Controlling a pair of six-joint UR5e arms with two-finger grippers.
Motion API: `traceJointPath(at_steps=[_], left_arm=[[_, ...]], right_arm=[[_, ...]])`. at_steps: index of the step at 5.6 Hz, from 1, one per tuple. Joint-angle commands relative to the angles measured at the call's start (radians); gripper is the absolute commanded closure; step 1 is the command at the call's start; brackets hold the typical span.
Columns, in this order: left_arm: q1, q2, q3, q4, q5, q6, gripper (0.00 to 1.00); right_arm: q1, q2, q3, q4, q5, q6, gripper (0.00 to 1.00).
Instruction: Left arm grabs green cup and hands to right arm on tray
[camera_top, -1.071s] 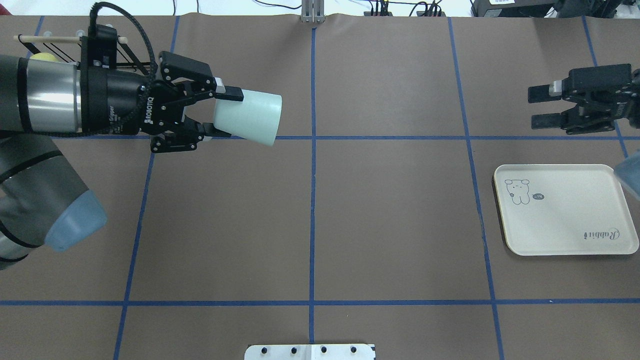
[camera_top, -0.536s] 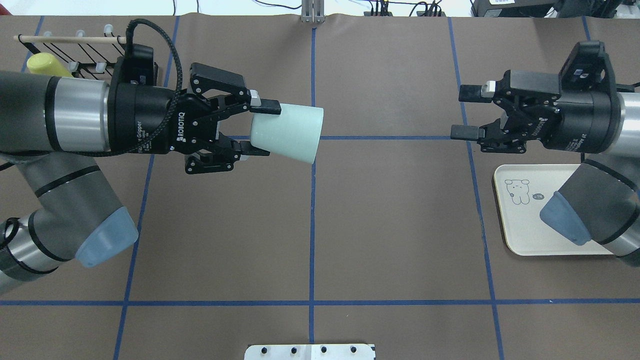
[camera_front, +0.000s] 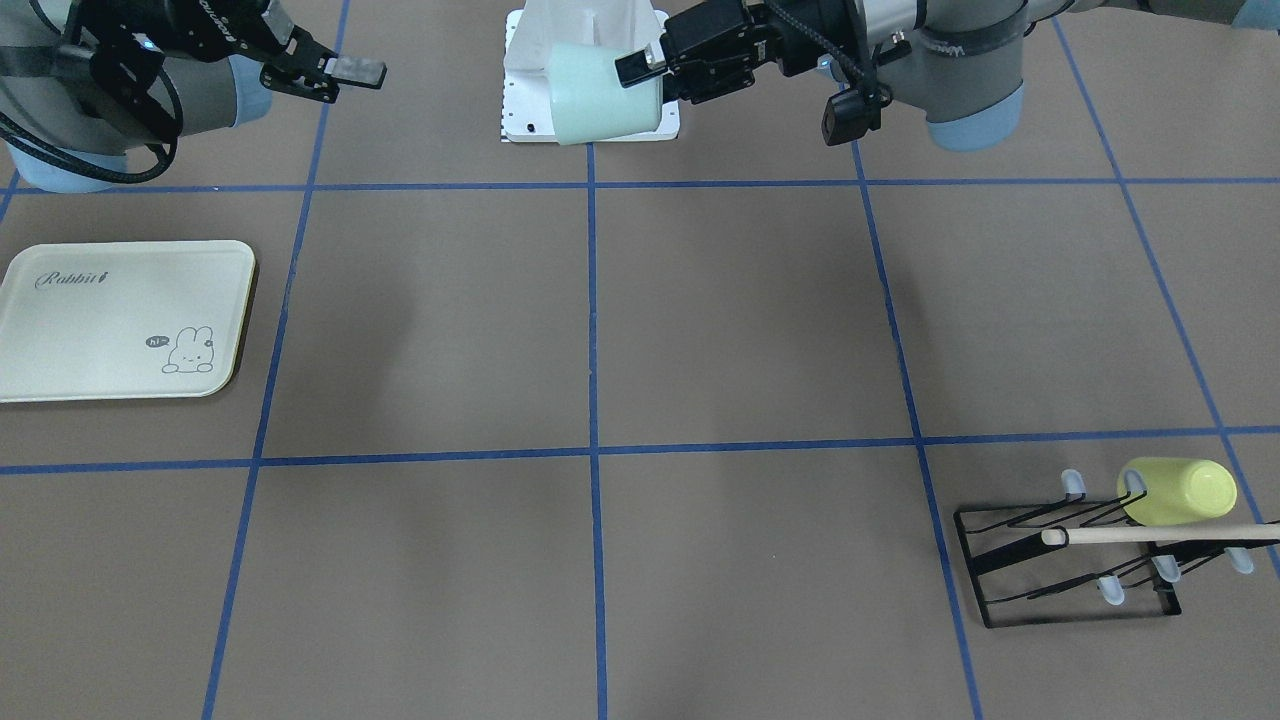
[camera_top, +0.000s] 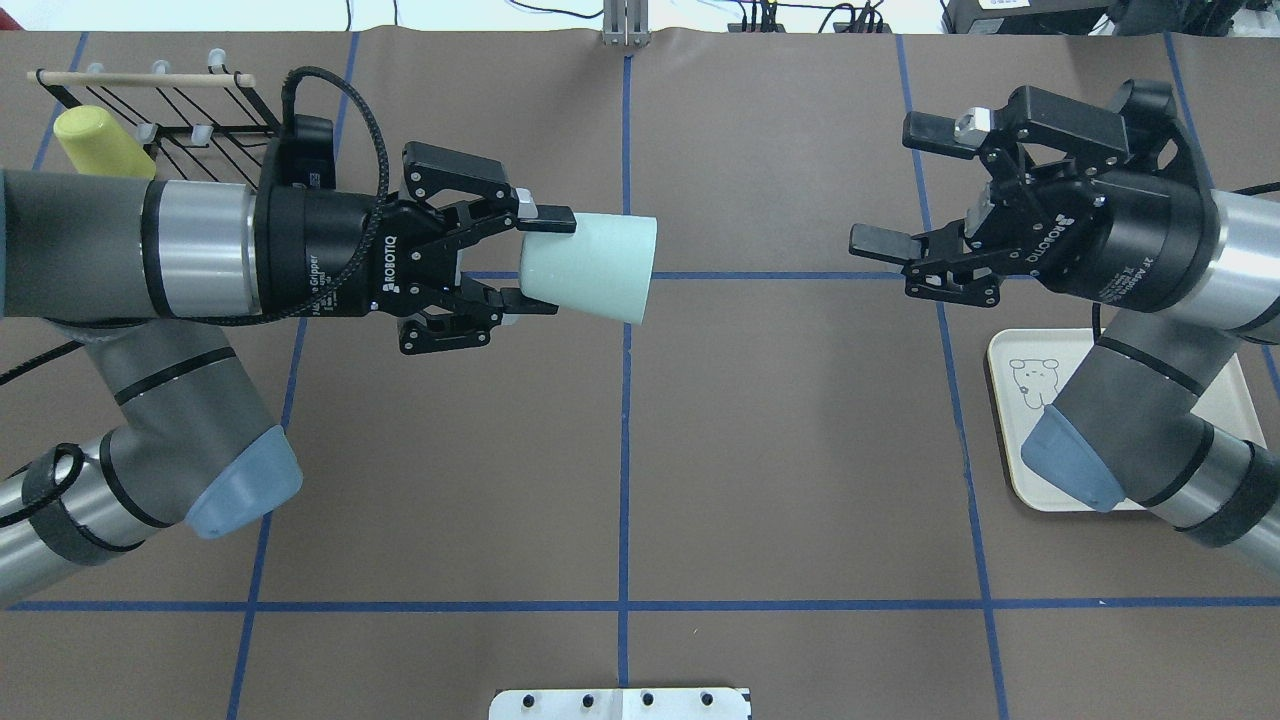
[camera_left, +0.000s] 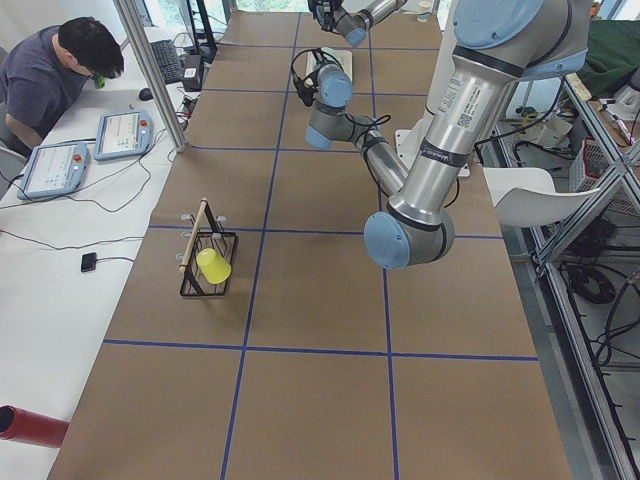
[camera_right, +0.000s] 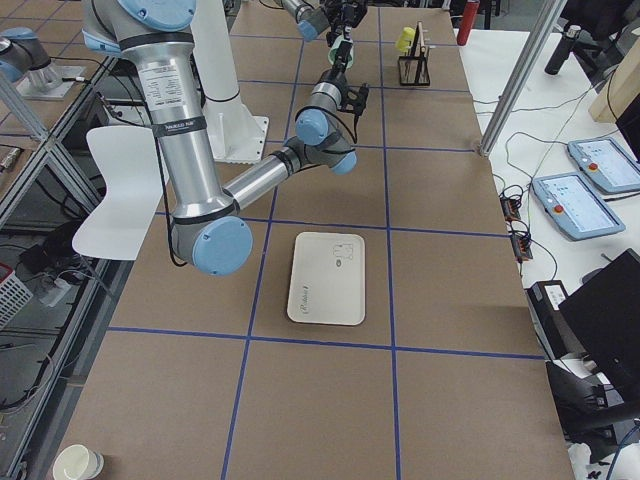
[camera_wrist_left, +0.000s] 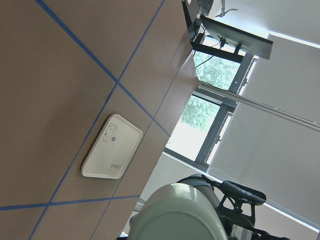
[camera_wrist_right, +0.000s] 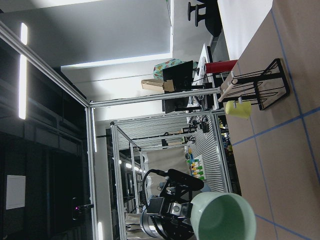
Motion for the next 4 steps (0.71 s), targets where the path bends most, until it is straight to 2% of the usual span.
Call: traceJointPath(at_steps=[1,2,4], left_arm=[[0.027,-0.03,0.001,0.002,0.003,-0.01,0.92],[0.032,-0.038,0.004,0.002,0.004,-0.01,0.92],[0.032,-0.051,0.011,0.005,0.004,-0.01,0.92]], right_arm=[[-0.041,0.088,0.005,-0.186,-0.001,-0.009,0.01],[-0.074,0.125,-0.001,-0.224,-0.004,-0.017,0.01],[-0.117,0.124,-0.009,-0.238,0.007,-0.081,0.01]])
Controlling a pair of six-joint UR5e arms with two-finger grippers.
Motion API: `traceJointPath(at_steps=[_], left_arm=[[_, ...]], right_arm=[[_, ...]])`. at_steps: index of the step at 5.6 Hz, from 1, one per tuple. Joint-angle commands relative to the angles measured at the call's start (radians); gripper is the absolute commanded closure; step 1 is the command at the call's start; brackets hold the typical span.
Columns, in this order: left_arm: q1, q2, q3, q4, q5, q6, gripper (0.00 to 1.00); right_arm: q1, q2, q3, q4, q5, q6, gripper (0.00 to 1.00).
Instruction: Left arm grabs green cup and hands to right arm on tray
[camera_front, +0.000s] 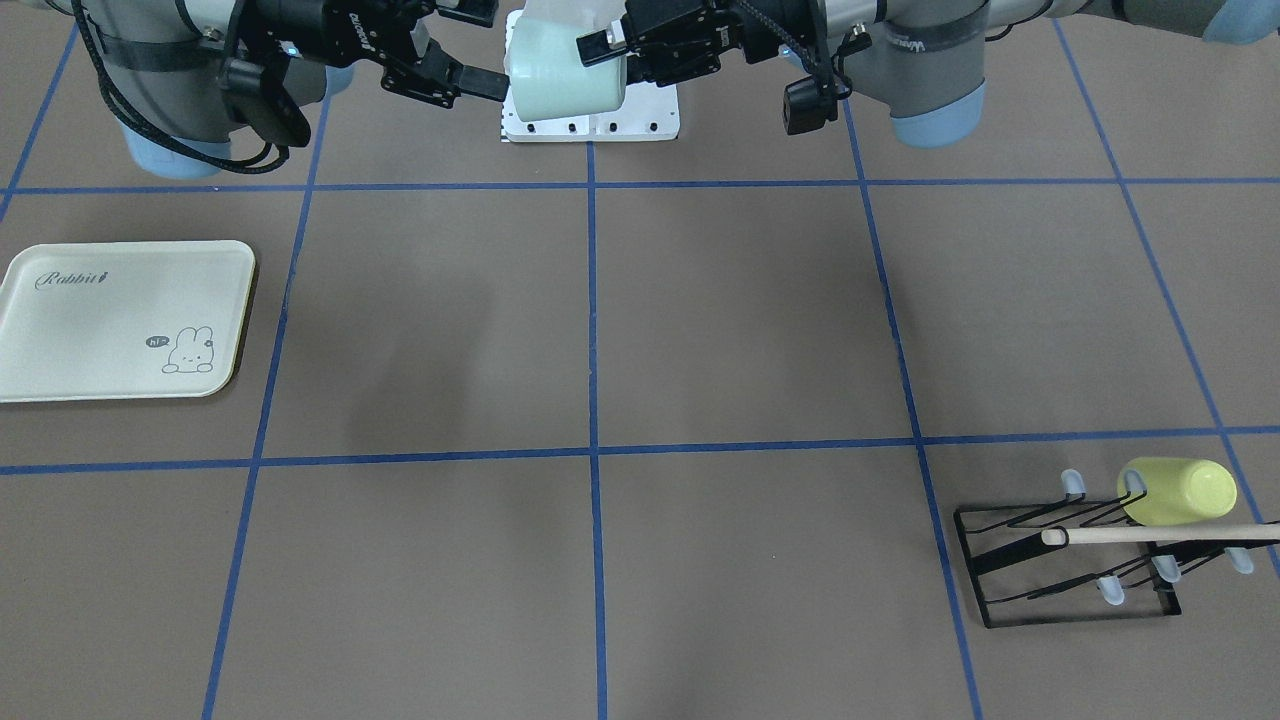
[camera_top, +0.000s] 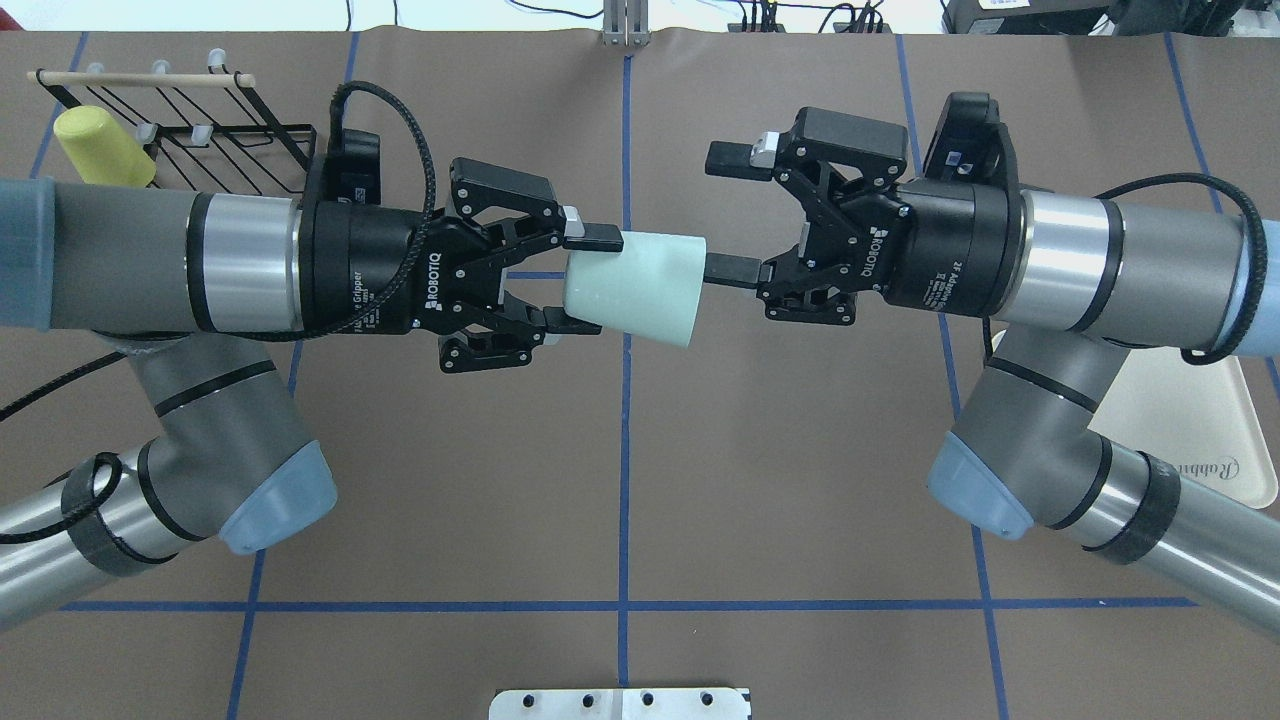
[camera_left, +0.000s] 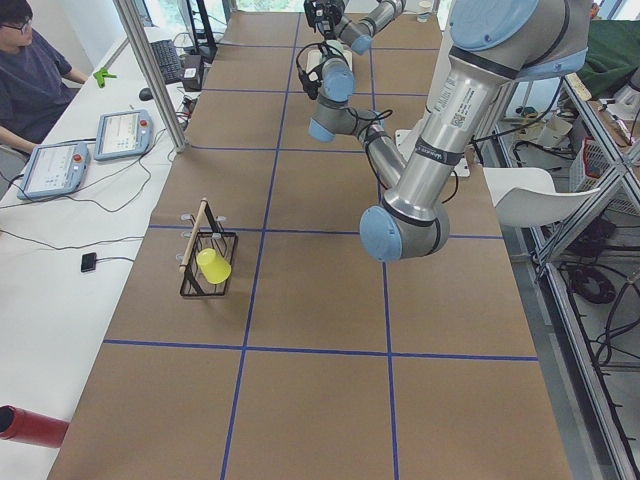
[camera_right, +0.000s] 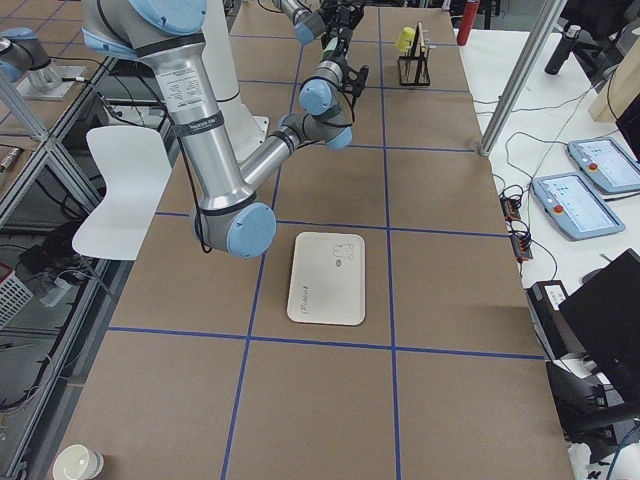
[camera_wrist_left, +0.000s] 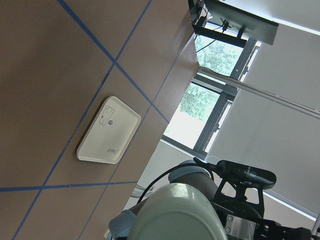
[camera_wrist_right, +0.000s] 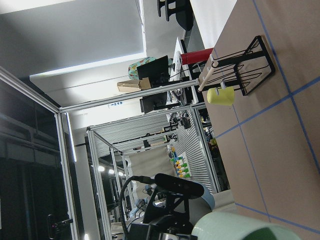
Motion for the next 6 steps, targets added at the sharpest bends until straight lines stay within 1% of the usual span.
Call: traceJointPath(at_steps=[1,2,4,5,6], left_arm=[[0.0,-0.004,0.006,0.003,0.0,0.001,0.92],[0.0,-0.008,0.012,0.003,0.0,0.001,0.92],[0.0,-0.01,0.016,0.001,0.0,0.001,0.92],[0.0,-0.013,0.016,0.001,0.0,0.001,0.92],[0.0,-0.016,0.016,0.001,0.0,0.001,0.92]], right_arm=[[-0.017,0.001,0.0,-0.01,0.008,-0.014,0.01],[-0.017,0.002,0.011,-0.012,0.021,-0.013,0.01],[-0.017,0.005,0.017,-0.018,0.022,-0.014,0.07],[-0.017,0.002,0.017,-0.018,0.025,-0.031,0.32],[-0.028,0.001,0.009,-0.02,0.025,-0.043,0.74]])
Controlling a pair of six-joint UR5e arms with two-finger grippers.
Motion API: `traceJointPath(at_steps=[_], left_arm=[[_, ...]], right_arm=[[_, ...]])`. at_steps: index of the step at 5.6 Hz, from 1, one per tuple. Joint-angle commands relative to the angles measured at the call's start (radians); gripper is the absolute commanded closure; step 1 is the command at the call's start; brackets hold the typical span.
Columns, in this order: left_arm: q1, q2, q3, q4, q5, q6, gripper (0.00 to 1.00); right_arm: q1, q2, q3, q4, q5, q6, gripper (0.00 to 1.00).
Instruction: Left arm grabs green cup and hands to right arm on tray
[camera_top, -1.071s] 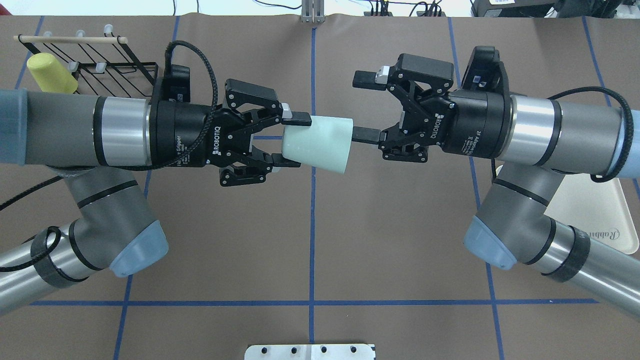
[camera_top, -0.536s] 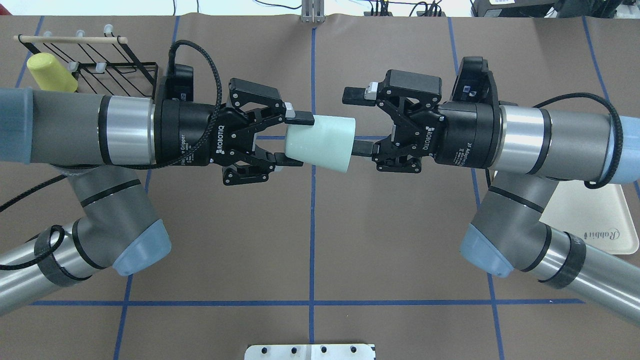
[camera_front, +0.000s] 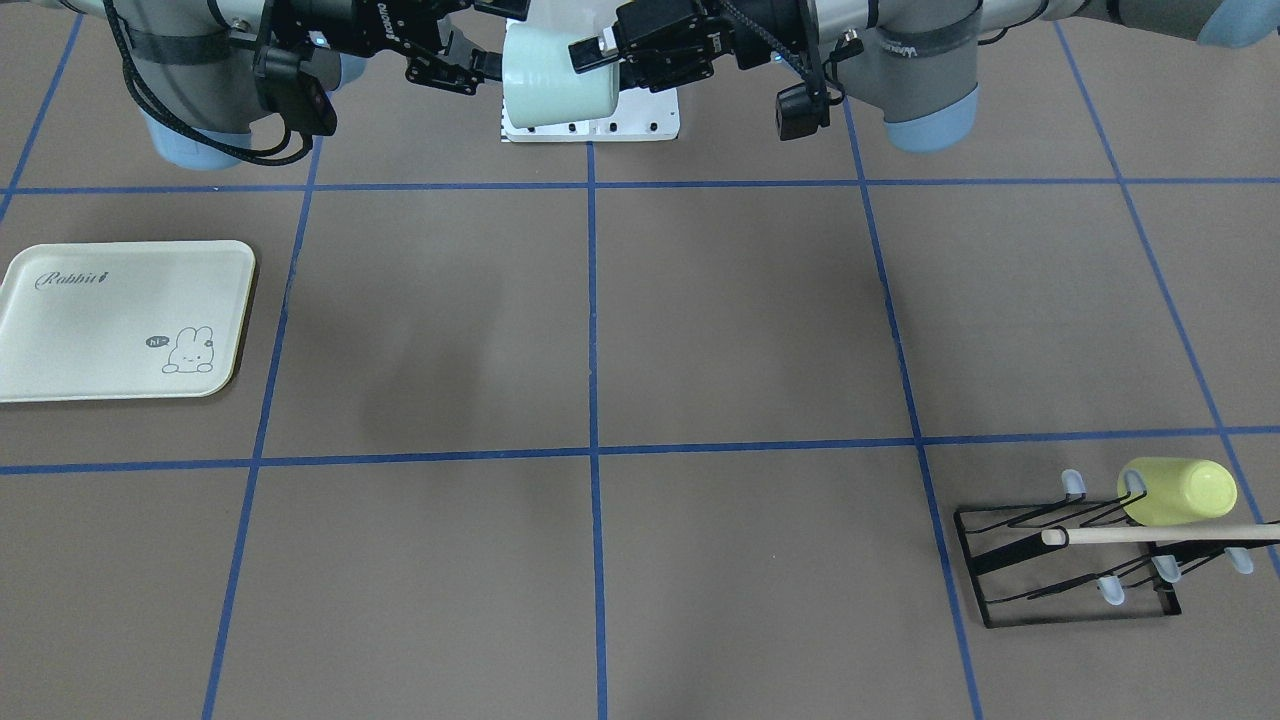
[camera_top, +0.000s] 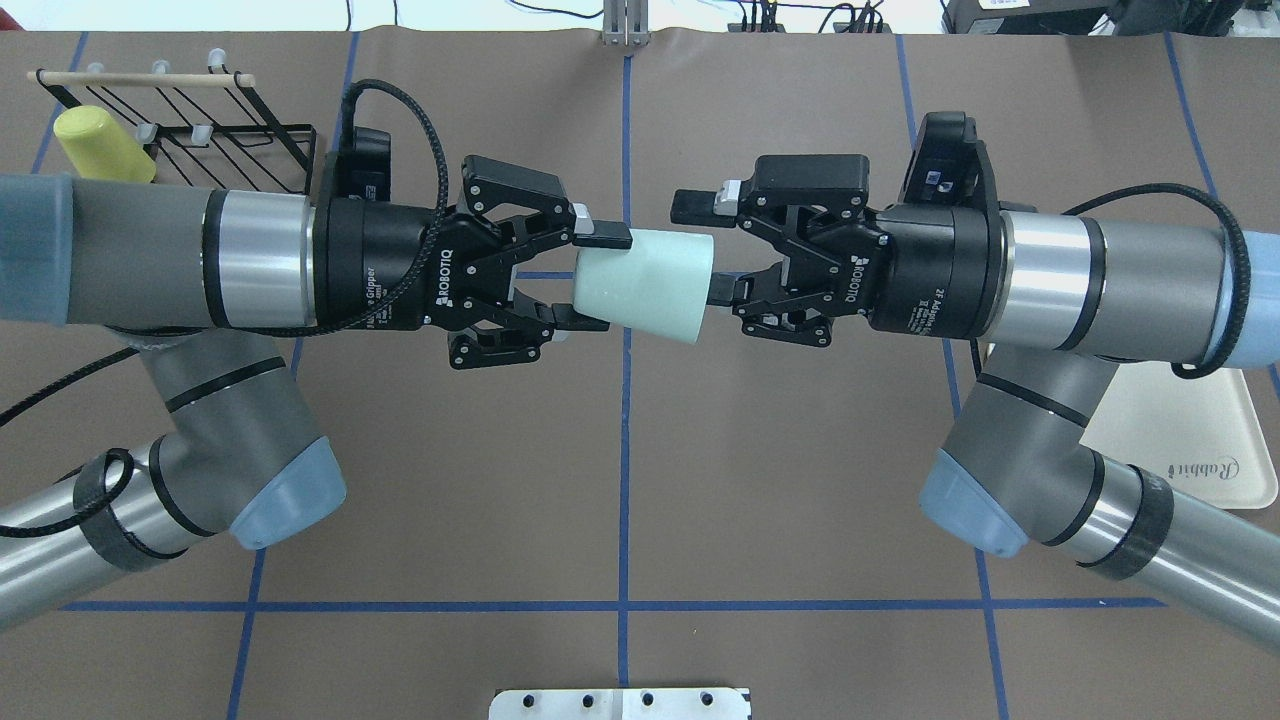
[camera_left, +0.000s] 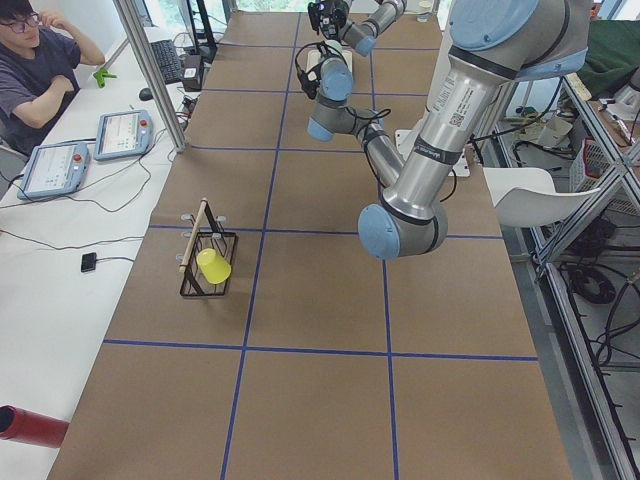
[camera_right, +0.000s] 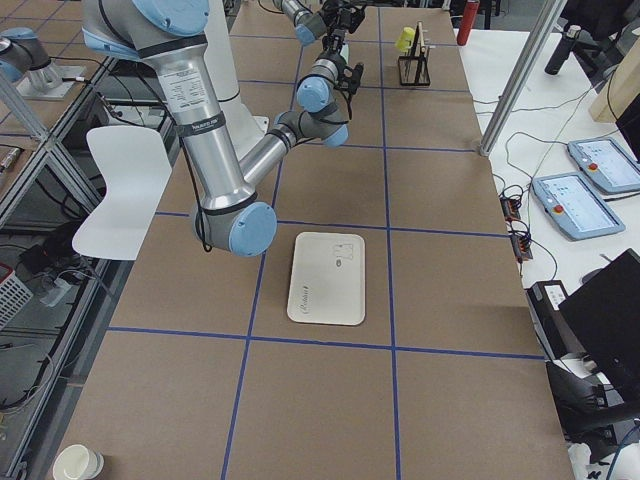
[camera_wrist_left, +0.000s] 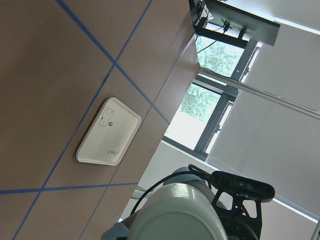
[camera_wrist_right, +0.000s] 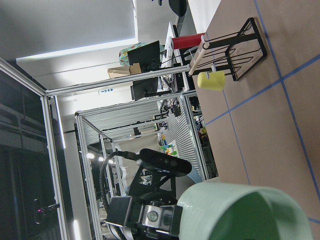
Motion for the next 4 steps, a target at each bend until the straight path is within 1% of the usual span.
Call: traceJointPath(at_steps=[1,2,3,4], left_arm=[[0.0,-0.006,0.0,0.0,0.0,-0.002,0.88],[-0.001,-0.01,0.0,-0.002,-0.003,0.018,0.01],[-0.012,-0.009,0.0,0.001,-0.009,0.119,0.0],[-0.024,-0.003,0.009,0.015,-0.03,0.156,0.0]], right_arm=[[-0.011,-0.009,-0.008,-0.003,0.001,-0.034,1.0],[-0.012,-0.015,-0.008,-0.03,0.001,-0.092,1.0],[-0.009,-0.015,-0.005,-0.036,0.017,-0.094,1.0],[0.0,-0.021,0.0,-0.03,0.051,-0.092,1.0]])
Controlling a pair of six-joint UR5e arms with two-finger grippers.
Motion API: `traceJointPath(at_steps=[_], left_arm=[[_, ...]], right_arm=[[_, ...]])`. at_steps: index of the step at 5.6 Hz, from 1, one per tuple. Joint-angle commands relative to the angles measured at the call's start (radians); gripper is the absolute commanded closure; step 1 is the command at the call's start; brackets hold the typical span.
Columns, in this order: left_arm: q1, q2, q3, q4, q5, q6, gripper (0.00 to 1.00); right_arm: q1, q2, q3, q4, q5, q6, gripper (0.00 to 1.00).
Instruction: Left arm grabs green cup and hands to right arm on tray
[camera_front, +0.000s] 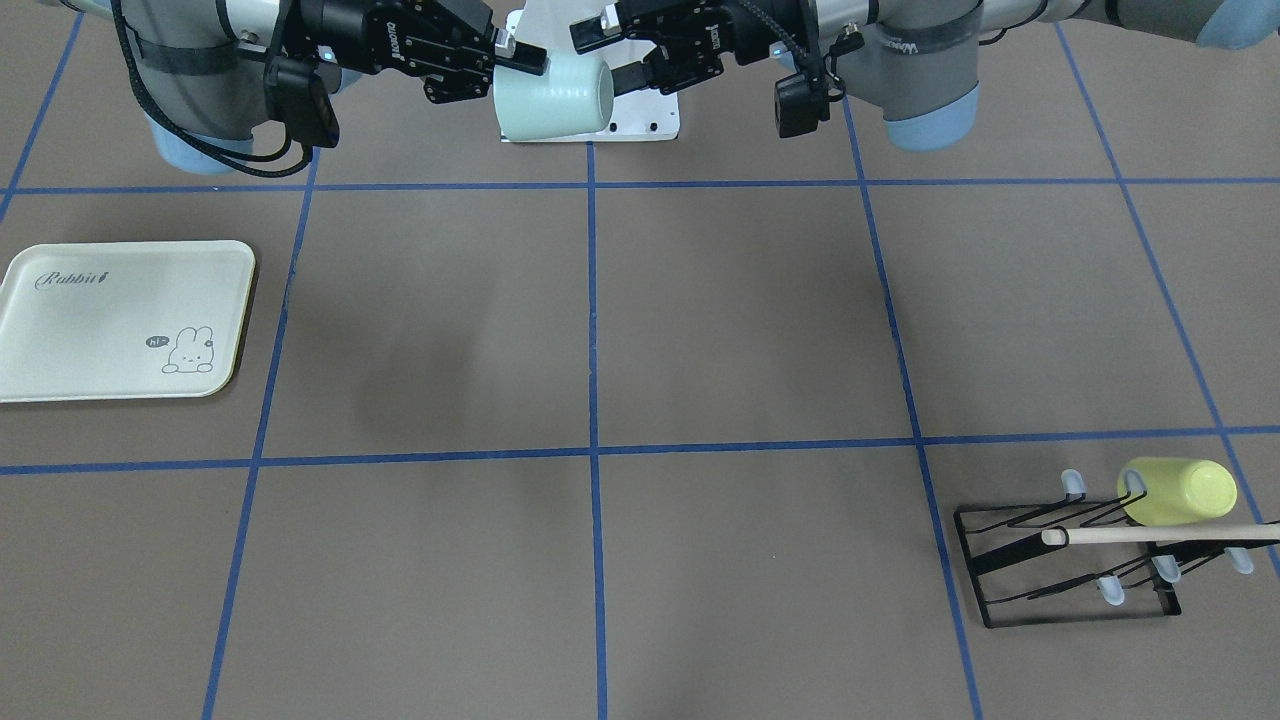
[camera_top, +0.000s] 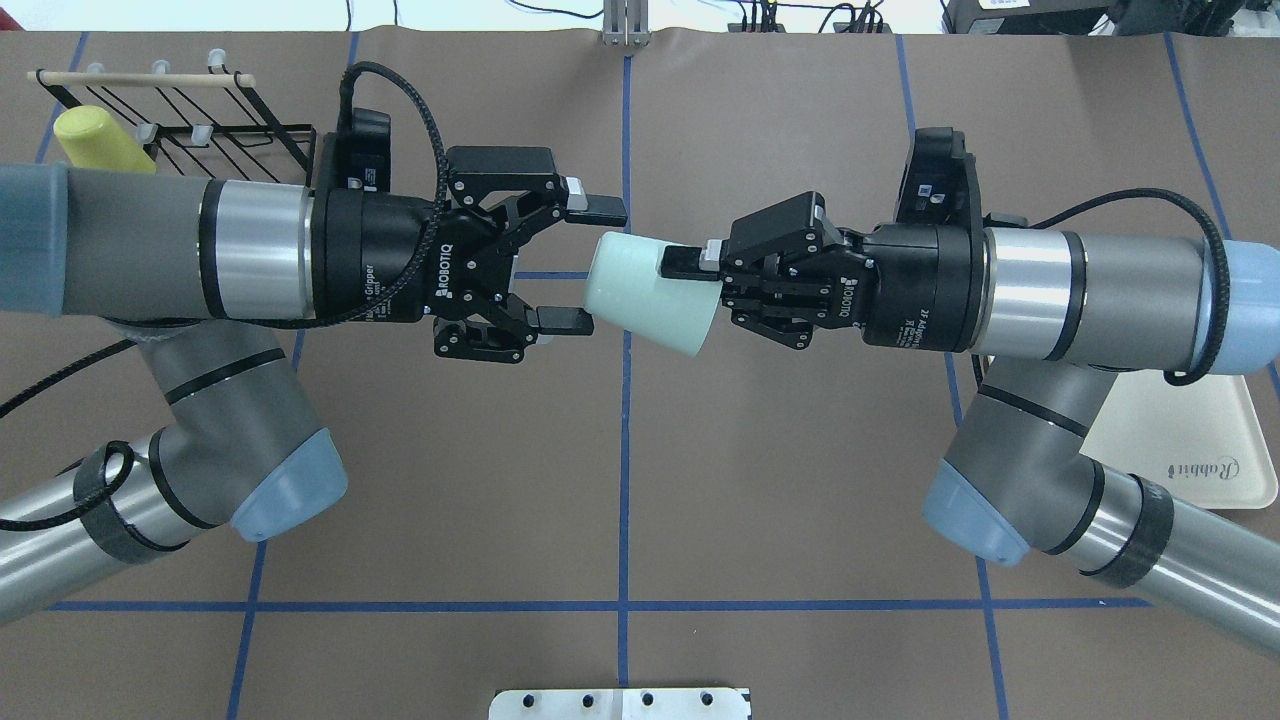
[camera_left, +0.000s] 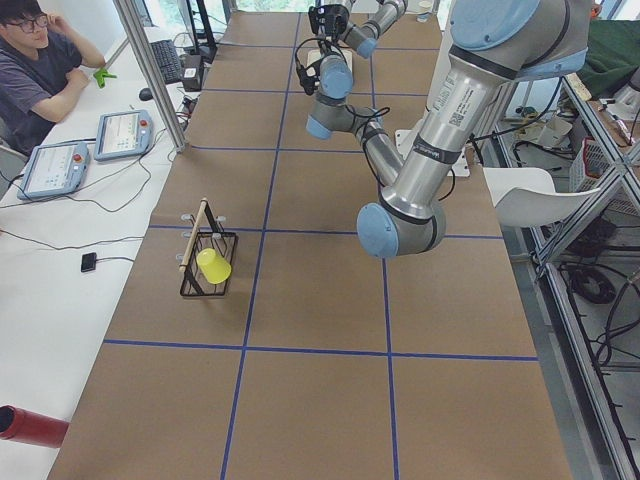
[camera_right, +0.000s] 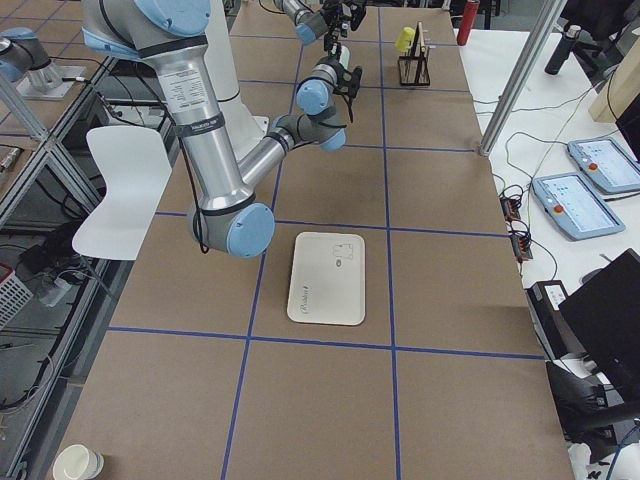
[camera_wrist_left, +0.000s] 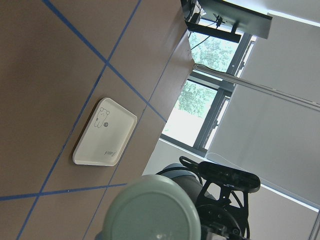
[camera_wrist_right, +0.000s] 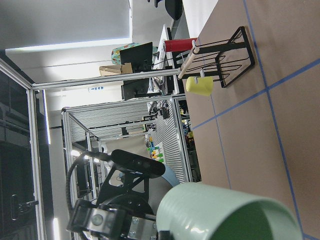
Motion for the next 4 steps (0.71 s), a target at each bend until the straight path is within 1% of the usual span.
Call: traceJointPath(at_steps=[1,2,3,4], left_arm=[[-0.048,0.006,0.035,0.058,-0.098,0.117,0.0],[-0.063,0.009,0.037,0.125,-0.137,0.19,0.0],[-0.069,0.018,0.037,0.139,-0.139,0.205,0.0],[-0.116,0.019,0.058,0.191,-0.207,0.222,0.0]], right_arm=[[0.047,-0.006,0.005,-0.003,0.037,-0.001,1.0],[0.128,0.002,0.007,-0.135,0.124,0.001,1.0],[0.21,0.004,0.007,-0.247,0.239,-0.002,1.0],[0.298,0.005,0.005,-0.411,0.406,-0.022,1.0]])
